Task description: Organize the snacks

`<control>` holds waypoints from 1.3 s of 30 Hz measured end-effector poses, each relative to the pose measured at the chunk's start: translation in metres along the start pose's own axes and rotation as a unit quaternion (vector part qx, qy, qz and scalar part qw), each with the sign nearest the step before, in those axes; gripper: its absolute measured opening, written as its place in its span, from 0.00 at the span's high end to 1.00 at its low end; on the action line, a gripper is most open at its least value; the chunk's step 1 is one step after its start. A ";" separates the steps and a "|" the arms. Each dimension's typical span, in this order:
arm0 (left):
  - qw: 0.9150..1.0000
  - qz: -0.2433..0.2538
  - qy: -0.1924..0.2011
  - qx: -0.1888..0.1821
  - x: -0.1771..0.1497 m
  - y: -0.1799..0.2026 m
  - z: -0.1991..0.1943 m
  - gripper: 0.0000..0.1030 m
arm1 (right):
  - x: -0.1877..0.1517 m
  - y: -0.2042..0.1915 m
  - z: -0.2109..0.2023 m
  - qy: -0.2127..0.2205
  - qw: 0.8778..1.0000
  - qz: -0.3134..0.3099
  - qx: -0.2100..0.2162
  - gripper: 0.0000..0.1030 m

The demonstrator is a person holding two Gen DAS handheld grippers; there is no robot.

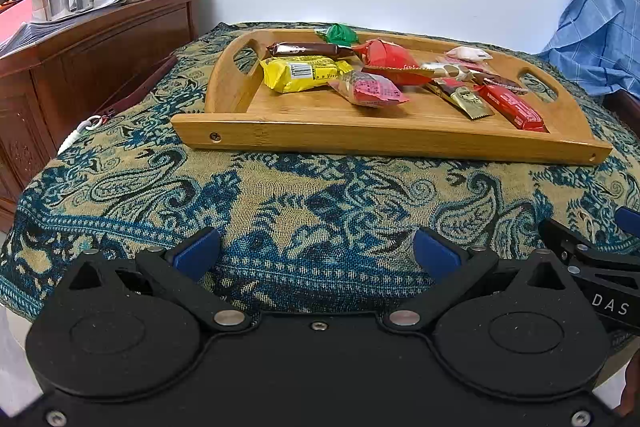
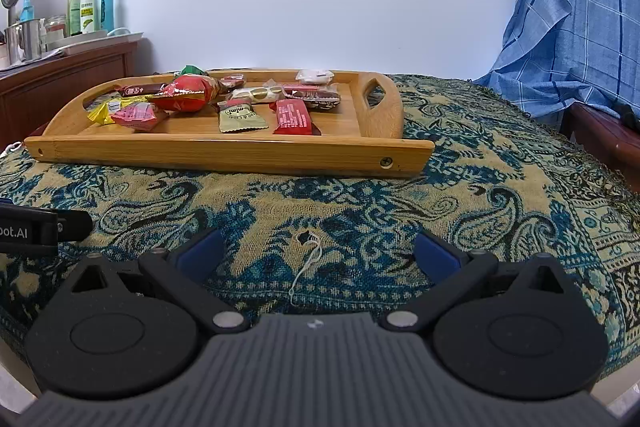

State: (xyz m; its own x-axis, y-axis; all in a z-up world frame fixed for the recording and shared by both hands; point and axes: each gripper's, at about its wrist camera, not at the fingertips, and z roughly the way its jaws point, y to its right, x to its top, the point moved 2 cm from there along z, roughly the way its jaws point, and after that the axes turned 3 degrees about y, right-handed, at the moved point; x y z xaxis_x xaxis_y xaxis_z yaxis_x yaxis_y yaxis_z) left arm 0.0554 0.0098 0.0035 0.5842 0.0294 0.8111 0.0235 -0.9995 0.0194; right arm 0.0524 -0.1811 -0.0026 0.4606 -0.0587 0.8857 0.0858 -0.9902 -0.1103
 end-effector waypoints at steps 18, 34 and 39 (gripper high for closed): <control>1.000 0.003 0.004 -0.001 -0.001 0.000 0.000 0.00 | 0.000 -0.001 0.000 0.001 1.000 -0.001 -0.001 0.00; 1.000 0.002 0.005 0.000 -0.001 0.000 -0.001 0.00 | 0.000 -0.001 -0.001 0.003 1.000 -0.001 -0.001 0.00; 1.000 0.001 0.004 0.000 -0.001 0.001 -0.001 0.00 | 0.000 -0.001 -0.001 0.003 1.000 -0.001 -0.002 0.00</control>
